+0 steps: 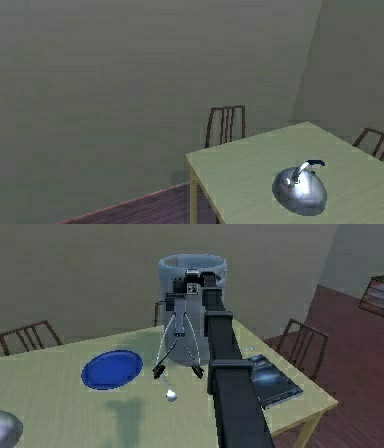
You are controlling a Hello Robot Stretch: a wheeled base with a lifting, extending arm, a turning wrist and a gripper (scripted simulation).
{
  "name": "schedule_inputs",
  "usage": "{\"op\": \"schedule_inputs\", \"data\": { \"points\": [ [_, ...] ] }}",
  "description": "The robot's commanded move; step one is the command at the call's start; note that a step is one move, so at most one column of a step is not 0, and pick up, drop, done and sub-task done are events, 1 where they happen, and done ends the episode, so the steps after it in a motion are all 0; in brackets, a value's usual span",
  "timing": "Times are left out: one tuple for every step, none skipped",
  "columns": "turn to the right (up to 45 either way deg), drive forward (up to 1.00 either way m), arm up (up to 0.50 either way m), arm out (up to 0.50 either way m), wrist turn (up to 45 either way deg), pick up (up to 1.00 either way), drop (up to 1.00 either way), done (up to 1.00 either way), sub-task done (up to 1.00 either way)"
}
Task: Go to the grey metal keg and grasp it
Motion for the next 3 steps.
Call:
{"op": "schedule_inputs", "data": {
  "points": [
    [0.0, 0.00, 0.00, 0.00, 45.0, 0.00, 0.00, 0.00, 0.00],
    [0.0, 0.00, 0.00, 0.00, 45.0, 0.00, 0.00, 0.00, 0.00],
    [0.0, 0.00, 0.00, 0.00, 45.0, 0.00, 0.00, 0.00, 0.00]
  ]
}}
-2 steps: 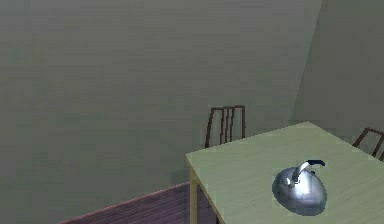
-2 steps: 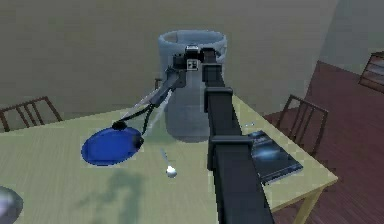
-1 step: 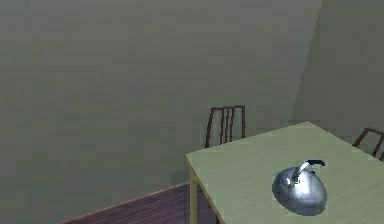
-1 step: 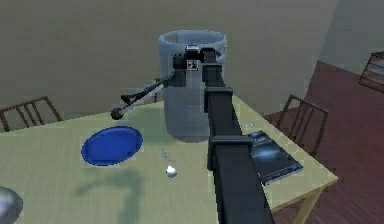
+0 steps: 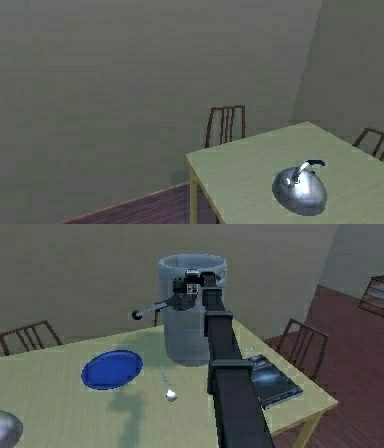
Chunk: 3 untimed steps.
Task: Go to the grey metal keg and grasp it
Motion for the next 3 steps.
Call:
{"op": "schedule_inputs", "data": {
  "points": [
    [0.0, 0.00, 0.00, 0.00, 45.0, 0.00, 0.00, 0.00, 0.00],
    [0.0, 0.00, 0.00, 0.00, 12.0, 0.00, 0.00, 0.00, 0.00],
    [0.0, 0.00, 0.00, 0.00, 0.0, 1.00, 0.00, 0.00, 0.00]
  ]
}}
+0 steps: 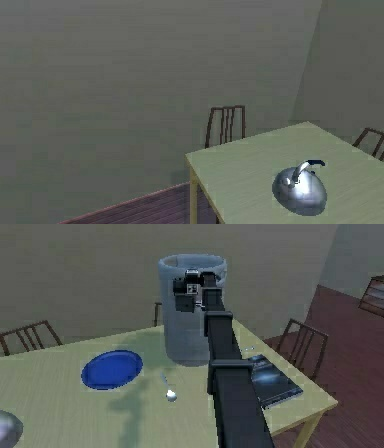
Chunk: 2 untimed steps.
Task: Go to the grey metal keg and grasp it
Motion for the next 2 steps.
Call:
{"op": "schedule_inputs", "data": {
  "points": [
    [0.0, 0.00, 0.04, 0.00, 0.0, 0.00, 0.00, 0.00, 0.00],
    [0.0, 0.00, 0.00, 0.00, 0.0, 0.00, 0.00, 1.00, 0.00]
  ]
}}
